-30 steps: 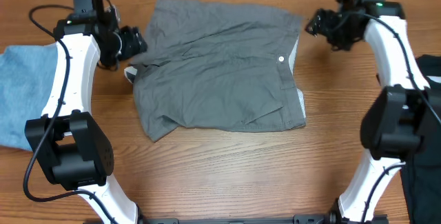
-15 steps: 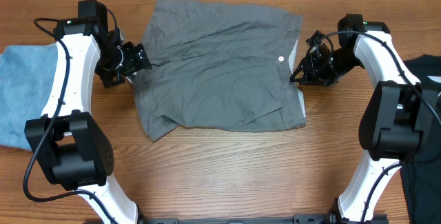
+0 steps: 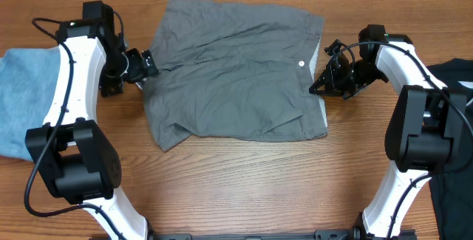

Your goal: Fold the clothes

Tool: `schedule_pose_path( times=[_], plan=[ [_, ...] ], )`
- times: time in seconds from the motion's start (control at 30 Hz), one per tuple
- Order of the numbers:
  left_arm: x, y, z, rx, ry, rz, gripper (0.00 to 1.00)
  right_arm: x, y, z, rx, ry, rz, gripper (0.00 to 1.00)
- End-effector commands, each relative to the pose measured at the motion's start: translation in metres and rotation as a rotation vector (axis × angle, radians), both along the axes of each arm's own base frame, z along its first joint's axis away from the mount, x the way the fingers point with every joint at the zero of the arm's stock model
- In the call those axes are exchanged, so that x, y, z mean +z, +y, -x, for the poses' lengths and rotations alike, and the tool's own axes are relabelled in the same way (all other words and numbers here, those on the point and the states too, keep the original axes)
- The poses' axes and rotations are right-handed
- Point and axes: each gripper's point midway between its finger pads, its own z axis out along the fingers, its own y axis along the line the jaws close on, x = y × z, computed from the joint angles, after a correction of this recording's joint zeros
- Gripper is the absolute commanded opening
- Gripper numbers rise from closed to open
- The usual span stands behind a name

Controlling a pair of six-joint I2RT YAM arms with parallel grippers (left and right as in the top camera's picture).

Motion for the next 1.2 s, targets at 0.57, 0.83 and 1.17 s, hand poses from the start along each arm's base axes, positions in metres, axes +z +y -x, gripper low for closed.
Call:
schedule_pose_path(
  times=[0.57, 0.83, 1.17],
  plan=[
    [-0.060, -0.031, -0.001, -0.098, -0.106, 0.239, 0.04, 0.000, 0.001, -0.011, 0.003, -0.060, -0.013, 0.04],
    [-0.055, 0.007, -0.007, -0.071, -0.135, 0.157, 0.04, 0.006, -0.015, -0.025, -0.034, -0.101, 0.005, 0.04],
    [-0.056, 0.003, -0.012, -0.124, -0.149, 0.108, 0.70, -0.004, -0.045, -0.021, -0.076, -0.070, 0.091, 0.04]
  ],
)
